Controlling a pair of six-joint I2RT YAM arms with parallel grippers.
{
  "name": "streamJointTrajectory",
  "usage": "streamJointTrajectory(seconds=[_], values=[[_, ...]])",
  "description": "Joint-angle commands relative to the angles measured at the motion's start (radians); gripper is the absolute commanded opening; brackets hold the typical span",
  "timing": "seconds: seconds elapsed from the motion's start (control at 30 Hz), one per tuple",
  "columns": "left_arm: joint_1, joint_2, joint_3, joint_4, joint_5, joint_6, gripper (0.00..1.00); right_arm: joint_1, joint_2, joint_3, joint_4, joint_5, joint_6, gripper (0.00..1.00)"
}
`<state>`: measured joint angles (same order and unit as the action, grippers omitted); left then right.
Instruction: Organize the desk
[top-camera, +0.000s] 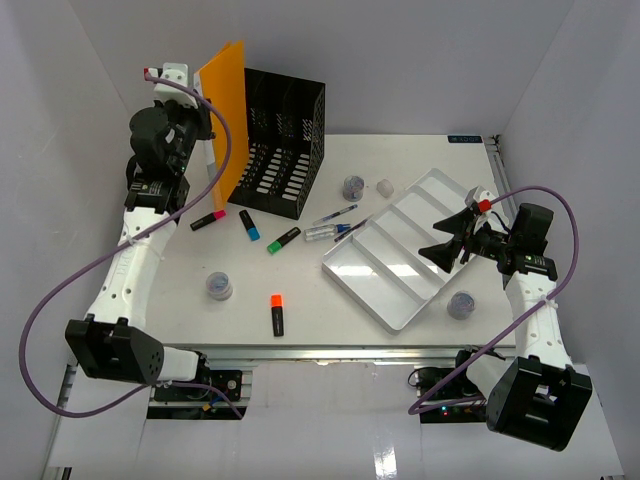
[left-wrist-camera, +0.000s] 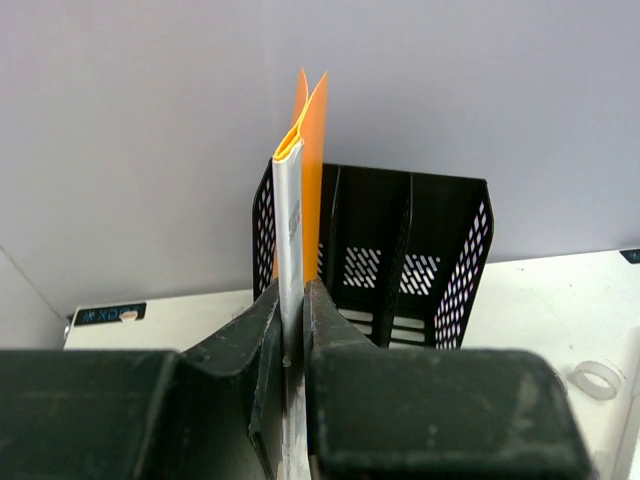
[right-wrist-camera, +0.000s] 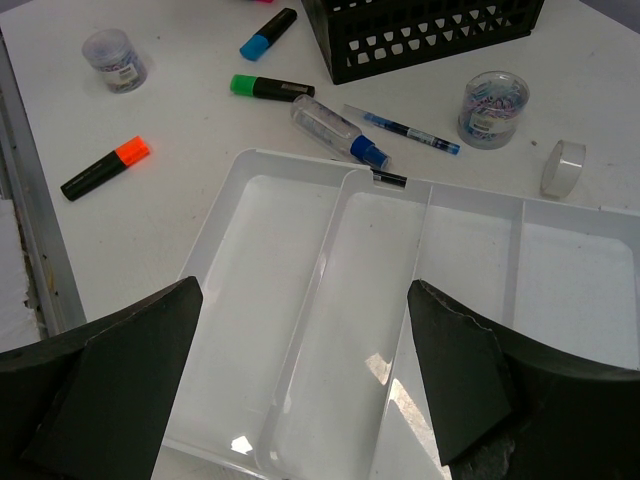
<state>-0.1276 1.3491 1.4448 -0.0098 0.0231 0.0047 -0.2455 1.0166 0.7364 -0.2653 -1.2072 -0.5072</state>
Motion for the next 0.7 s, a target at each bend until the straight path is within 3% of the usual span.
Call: streamJointTrajectory(seconds=[0.0,0.67], values=[[0.000,0.046,0.065,0.080,0.035,0.019,0.00,0.006,0.005,0.001,0.009,-0.005,-0.016,0.90],[0.042,0.283,0.234,0.204,0.109,0.012,0.00,0.005,0.016,0.003,0.008,0.011,-0.019,0.90]])
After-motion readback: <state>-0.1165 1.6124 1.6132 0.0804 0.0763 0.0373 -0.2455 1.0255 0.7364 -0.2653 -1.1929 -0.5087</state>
